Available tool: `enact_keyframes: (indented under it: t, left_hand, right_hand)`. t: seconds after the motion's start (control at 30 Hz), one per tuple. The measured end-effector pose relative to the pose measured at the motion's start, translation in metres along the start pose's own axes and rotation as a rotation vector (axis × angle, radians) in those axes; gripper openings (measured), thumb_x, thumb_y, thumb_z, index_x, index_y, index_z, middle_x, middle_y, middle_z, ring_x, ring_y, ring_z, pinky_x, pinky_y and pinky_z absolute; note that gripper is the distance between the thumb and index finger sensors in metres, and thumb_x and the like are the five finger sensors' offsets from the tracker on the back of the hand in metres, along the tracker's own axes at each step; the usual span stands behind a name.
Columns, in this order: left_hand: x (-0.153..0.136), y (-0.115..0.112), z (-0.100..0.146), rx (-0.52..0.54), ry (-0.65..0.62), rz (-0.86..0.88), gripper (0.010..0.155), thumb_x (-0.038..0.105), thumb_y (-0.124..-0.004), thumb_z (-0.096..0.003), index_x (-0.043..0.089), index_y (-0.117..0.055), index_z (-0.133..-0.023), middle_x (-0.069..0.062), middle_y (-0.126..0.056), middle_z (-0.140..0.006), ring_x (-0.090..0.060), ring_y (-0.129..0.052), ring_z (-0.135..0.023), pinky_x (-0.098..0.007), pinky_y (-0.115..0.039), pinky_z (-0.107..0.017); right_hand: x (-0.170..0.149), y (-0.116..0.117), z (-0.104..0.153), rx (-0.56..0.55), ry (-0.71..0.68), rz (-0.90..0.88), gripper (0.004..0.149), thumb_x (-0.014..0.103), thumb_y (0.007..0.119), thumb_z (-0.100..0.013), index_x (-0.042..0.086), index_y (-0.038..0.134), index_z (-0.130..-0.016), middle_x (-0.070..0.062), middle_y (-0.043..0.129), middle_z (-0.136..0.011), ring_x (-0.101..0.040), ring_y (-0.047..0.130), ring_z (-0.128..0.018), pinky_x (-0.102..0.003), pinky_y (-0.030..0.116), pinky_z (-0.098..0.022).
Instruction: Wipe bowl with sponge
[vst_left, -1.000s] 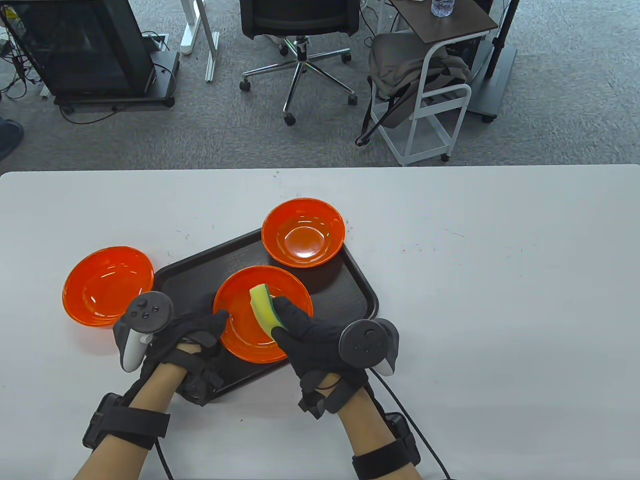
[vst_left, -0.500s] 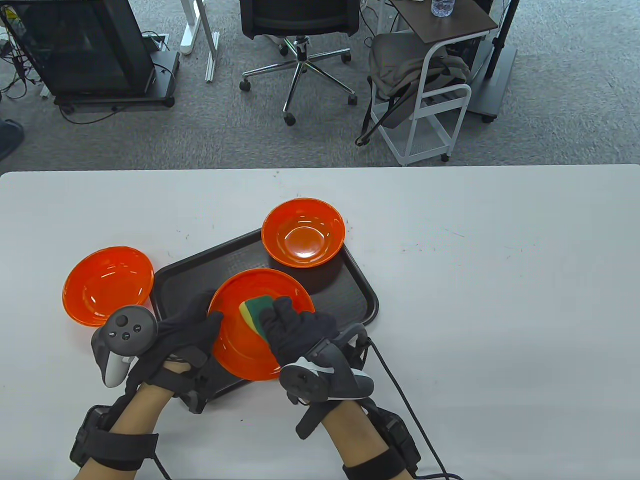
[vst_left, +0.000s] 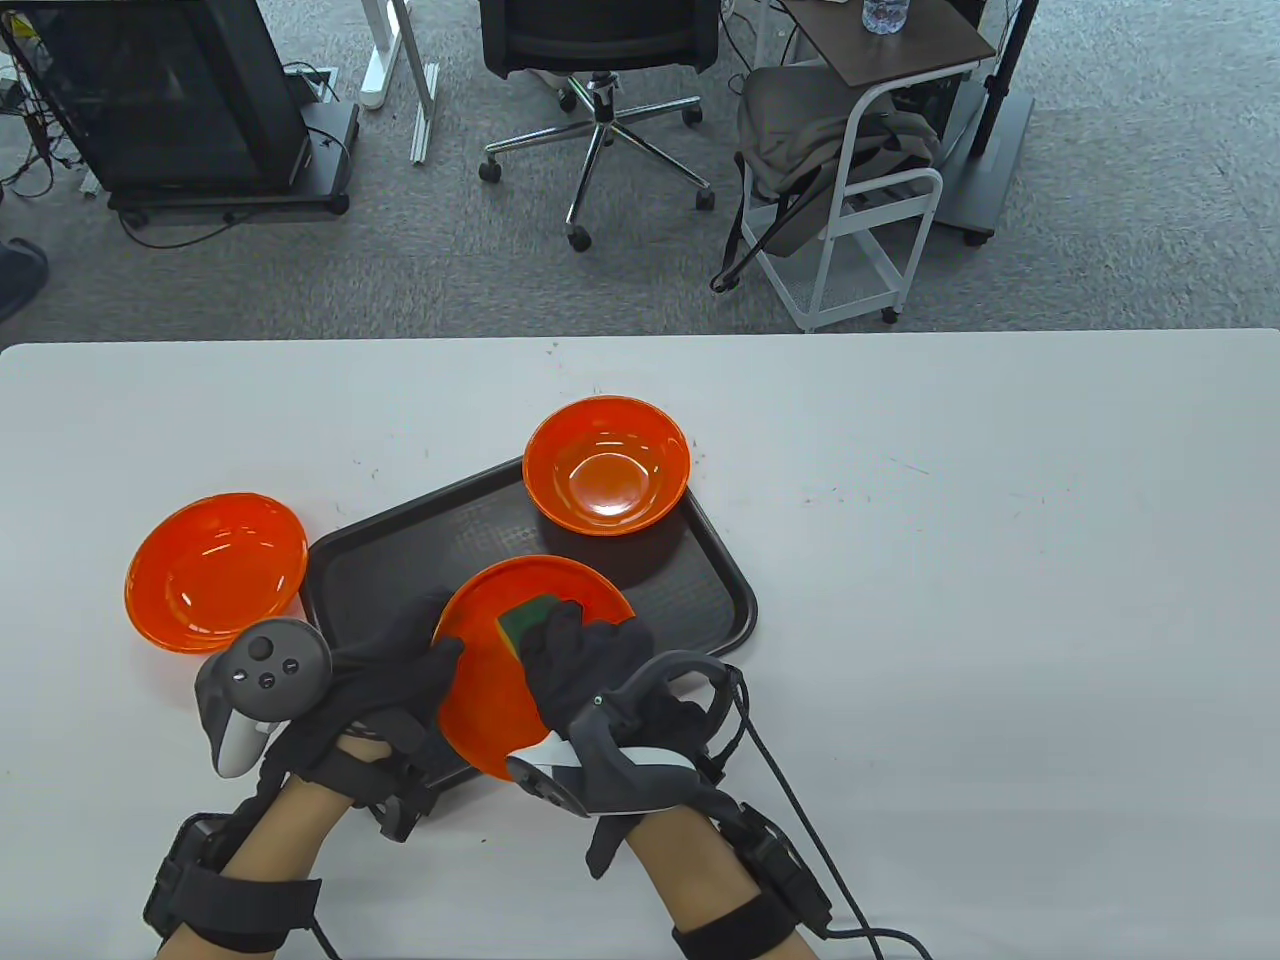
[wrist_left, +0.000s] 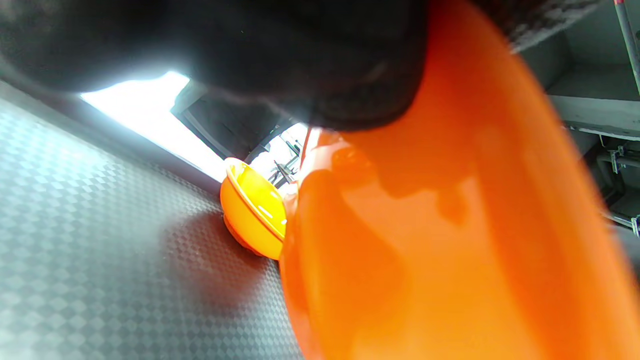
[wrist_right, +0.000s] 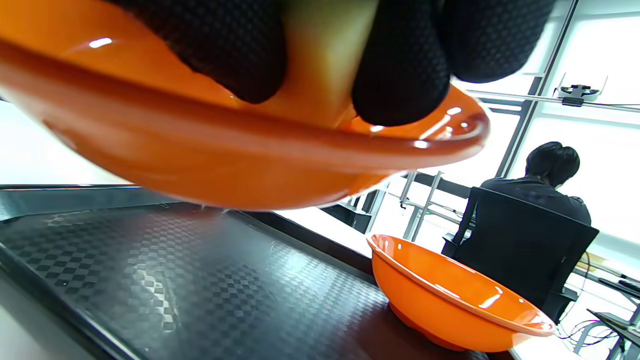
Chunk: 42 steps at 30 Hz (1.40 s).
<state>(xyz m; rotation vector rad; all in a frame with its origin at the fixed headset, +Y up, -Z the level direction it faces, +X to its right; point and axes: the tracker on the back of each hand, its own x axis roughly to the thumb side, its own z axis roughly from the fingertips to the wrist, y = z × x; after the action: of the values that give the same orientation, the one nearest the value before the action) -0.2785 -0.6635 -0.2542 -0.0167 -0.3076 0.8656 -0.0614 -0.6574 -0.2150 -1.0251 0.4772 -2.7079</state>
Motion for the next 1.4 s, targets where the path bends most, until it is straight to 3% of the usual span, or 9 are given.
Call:
enact_keyframes:
  t: [0.23,0.43,0.73,0.87,1.0,1.13,1.3,1.4]
  left_hand:
    - [-0.001,0.001,-0.001,0.014,0.008,-0.009,0.057,0.042,-0.079,-0.0516,0.010,-0.068,-0.097,-0.008,-0.095,-0.039,-0.013,-0.098,-0.010,-0.036,-0.090,-0.017]
    - [-0.007,0.012,0.000,0.061,0.028,-0.026,0.057,0.042,-0.079,-0.0515,0.010,-0.069,-0.097,-0.008,-0.095,-0.039,-0.013,-0.097,-0.010,-0.037,-0.089,-0.017]
    - [-0.010,0.027,0.002,0.108,0.032,-0.046,0.056,0.041,-0.080,-0.0513,0.010,-0.070,-0.097,-0.008,-0.095,-0.038,-0.013,-0.097,-0.010,-0.037,-0.089,-0.016]
    - [-0.008,0.024,0.001,0.083,0.025,-0.044,0.056,0.041,-0.080,-0.0513,0.010,-0.070,-0.097,-0.008,-0.095,-0.038,-0.013,-0.097,-0.010,-0.037,-0.089,-0.016]
    - [-0.002,0.018,0.001,0.035,0.003,-0.036,0.057,0.041,-0.080,-0.0514,0.009,-0.069,-0.097,-0.009,-0.095,-0.038,-0.013,-0.097,-0.010,-0.036,-0.089,-0.015]
    - [0.004,0.008,0.001,-0.021,-0.023,-0.030,0.057,0.041,-0.079,-0.0515,0.009,-0.069,-0.097,-0.008,-0.095,-0.038,-0.013,-0.097,-0.010,-0.036,-0.090,-0.015]
    - [0.006,-0.003,-0.001,-0.048,-0.049,0.013,0.057,0.041,-0.079,-0.0516,0.010,-0.068,-0.098,-0.008,-0.095,-0.039,-0.013,-0.098,-0.010,-0.036,-0.090,-0.016]
    - [0.006,-0.004,-0.001,-0.032,-0.063,-0.009,0.056,0.041,-0.079,-0.0516,0.012,-0.069,-0.098,-0.008,-0.095,-0.040,-0.014,-0.098,-0.011,-0.037,-0.090,-0.017]
  right_hand:
    - [0.007,0.003,-0.002,-0.032,-0.132,-0.137,0.051,0.031,0.079,-0.054,0.015,0.059,-0.098,-0.022,0.071,-0.101,-0.035,0.087,-0.066,-0.057,0.071,-0.051]
    - [0.016,0.002,-0.005,0.041,-0.197,-0.217,0.050,0.030,0.079,-0.054,0.016,0.060,-0.098,-0.021,0.070,-0.101,-0.036,0.086,-0.067,-0.058,0.070,-0.052]
    - [0.016,-0.001,-0.006,0.196,-0.087,-0.080,0.047,0.029,0.079,-0.053,0.016,0.064,-0.096,-0.023,0.068,-0.102,-0.039,0.081,-0.071,-0.061,0.066,-0.054]
    - [0.012,0.002,-0.006,0.213,-0.022,0.005,0.047,0.028,0.079,-0.053,0.016,0.064,-0.096,-0.023,0.066,-0.103,-0.040,0.078,-0.073,-0.062,0.063,-0.055]
    - [0.005,0.005,-0.005,0.192,0.030,0.044,0.047,0.028,0.079,-0.053,0.016,0.064,-0.096,-0.023,0.066,-0.103,-0.040,0.078,-0.073,-0.062,0.063,-0.055]
    - [-0.001,0.004,-0.002,0.101,0.066,0.059,0.048,0.029,0.078,-0.054,0.015,0.062,-0.097,-0.021,0.071,-0.101,-0.039,0.080,-0.071,-0.060,0.065,-0.053]
    - [0.003,-0.003,0.000,-0.079,0.016,0.018,0.049,0.031,0.077,-0.054,0.015,0.061,-0.097,-0.019,0.079,-0.096,-0.035,0.086,-0.067,-0.058,0.070,-0.051]
    - [0.006,-0.004,0.000,-0.109,-0.028,-0.020,0.049,0.032,0.077,-0.054,0.014,0.061,-0.096,-0.018,0.082,-0.094,-0.034,0.088,-0.065,-0.057,0.071,-0.050]
